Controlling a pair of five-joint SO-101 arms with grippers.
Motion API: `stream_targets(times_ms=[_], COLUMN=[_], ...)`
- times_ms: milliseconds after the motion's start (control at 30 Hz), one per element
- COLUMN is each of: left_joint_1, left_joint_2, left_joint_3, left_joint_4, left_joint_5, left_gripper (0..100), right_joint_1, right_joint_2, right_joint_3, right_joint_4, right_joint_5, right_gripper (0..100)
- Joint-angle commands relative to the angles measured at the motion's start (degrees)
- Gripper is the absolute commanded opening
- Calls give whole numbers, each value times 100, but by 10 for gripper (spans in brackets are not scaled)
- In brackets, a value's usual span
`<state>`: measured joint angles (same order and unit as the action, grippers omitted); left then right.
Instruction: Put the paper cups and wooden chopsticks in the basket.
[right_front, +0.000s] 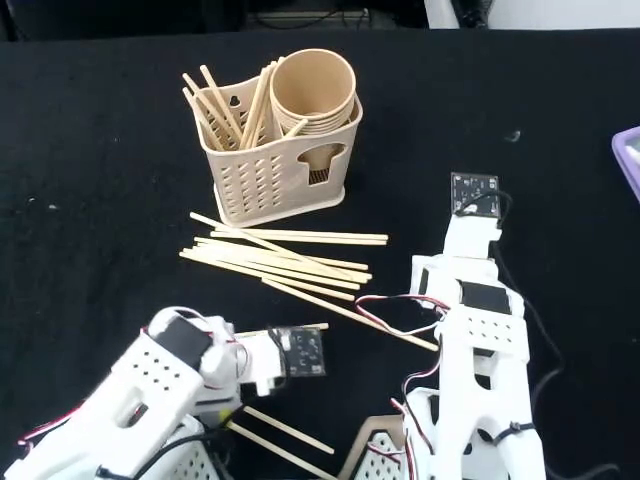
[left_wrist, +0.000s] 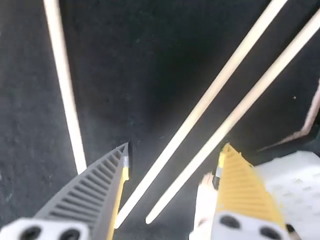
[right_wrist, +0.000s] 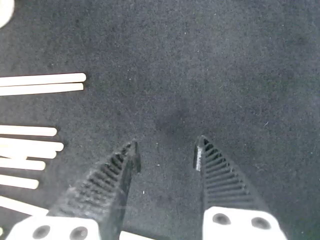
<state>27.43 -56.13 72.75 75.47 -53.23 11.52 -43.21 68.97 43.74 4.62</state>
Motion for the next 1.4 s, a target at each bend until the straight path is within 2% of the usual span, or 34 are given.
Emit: stream_targets(times_ms=[0,367,567,867,967,1167,1367], left_joint_1=[418,356,40,-31,-31,-646,-1297], left_joint_2=[18,35,747,1424,1424,1495,1486], left_joint_3=[356,435,268,127,-66,-101,22], left_joint_4=[-299,-369,-492,-1116,-1301,-2207,-2549], left_joint_5=[413,501,475,536,791,1081,1081], left_gripper=[286,287,307,302,280,277,274], right_joint_1=[-62,-53,-53,-44,-44,-44,-44], right_joint_2=[-145,-154,-163,-163,-163,-163,-163], right_joint_3=[-40,-40,-40,-40,-40,-40,-40], right_joint_4=[-105,-105,-105,-105,-105,-105,-105], right_joint_5=[26,26,26,26,26,26,26], right_gripper=[182,182,182,182,182,182,182])
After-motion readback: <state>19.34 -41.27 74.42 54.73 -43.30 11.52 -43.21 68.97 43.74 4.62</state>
